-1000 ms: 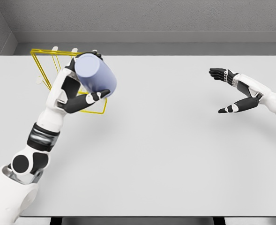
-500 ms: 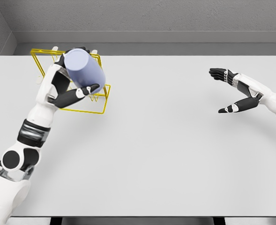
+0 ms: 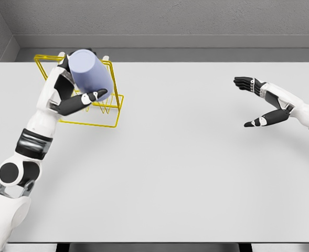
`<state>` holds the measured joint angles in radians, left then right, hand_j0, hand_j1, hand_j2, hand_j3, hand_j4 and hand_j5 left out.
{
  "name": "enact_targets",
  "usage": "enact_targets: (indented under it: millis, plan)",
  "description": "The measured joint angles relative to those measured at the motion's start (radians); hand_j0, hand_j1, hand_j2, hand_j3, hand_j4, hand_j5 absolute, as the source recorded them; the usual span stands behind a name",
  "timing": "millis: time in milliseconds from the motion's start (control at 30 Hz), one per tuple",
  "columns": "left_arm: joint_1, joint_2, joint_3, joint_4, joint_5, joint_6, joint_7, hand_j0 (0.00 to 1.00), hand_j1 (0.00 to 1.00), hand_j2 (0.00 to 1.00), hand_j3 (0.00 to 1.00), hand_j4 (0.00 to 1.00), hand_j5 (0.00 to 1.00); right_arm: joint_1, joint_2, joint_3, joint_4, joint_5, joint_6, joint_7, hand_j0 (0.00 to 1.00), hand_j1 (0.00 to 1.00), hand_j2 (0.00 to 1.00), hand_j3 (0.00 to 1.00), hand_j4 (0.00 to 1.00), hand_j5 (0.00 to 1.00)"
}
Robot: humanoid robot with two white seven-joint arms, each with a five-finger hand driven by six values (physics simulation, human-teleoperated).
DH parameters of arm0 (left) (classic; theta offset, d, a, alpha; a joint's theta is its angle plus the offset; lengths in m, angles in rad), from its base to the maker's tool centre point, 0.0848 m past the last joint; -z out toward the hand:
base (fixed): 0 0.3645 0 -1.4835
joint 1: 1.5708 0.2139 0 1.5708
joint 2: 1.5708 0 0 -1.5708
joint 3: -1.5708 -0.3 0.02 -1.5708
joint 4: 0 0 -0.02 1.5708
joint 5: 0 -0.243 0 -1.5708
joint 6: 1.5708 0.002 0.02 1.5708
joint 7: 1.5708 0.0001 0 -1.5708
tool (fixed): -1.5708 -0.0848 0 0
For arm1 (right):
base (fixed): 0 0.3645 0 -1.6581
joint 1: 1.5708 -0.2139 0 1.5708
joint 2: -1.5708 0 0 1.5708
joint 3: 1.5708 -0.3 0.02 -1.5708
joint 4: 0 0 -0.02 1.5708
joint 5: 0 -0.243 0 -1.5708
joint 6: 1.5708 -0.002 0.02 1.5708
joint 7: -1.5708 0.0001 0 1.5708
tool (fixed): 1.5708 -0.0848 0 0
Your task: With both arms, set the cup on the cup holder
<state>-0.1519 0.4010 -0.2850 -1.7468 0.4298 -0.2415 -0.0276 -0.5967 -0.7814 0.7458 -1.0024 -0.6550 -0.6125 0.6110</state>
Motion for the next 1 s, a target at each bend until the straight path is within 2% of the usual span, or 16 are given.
enact_targets:
  millis: [600,633,733,1000]
  plan:
    - [0.002,0.000,0.018,0.015,-0.002,0.039,0.000,0.74,0.74,0.74,0.74,0.74,0.74,0.000,0.000,0.001,0.001,0.000,0.000,0.000,1.00,1.00,1.00,1.00,1.00,1.00]
    - [0.002,0.000,0.020,0.015,-0.002,0.040,0.000,0.76,0.76,0.76,0.76,0.76,0.76,0.000,0.000,0.001,0.001,0.000,0.000,0.000,1.00,1.00,1.00,1.00,1.00,1.00]
    - [0.002,0.000,0.024,0.016,-0.006,0.041,0.000,1.00,1.00,1.00,1.00,1.00,1.00,0.000,0.000,0.001,0.001,0.000,0.000,0.000,1.00,1.00,1.00,1.00,1.00,1.00]
    - [0.002,-0.001,0.027,0.016,-0.016,0.042,0.001,1.00,1.00,1.00,1.00,1.00,1.00,0.000,0.001,0.001,0.001,0.000,0.000,0.000,1.00,1.00,1.00,1.00,1.00,1.00]
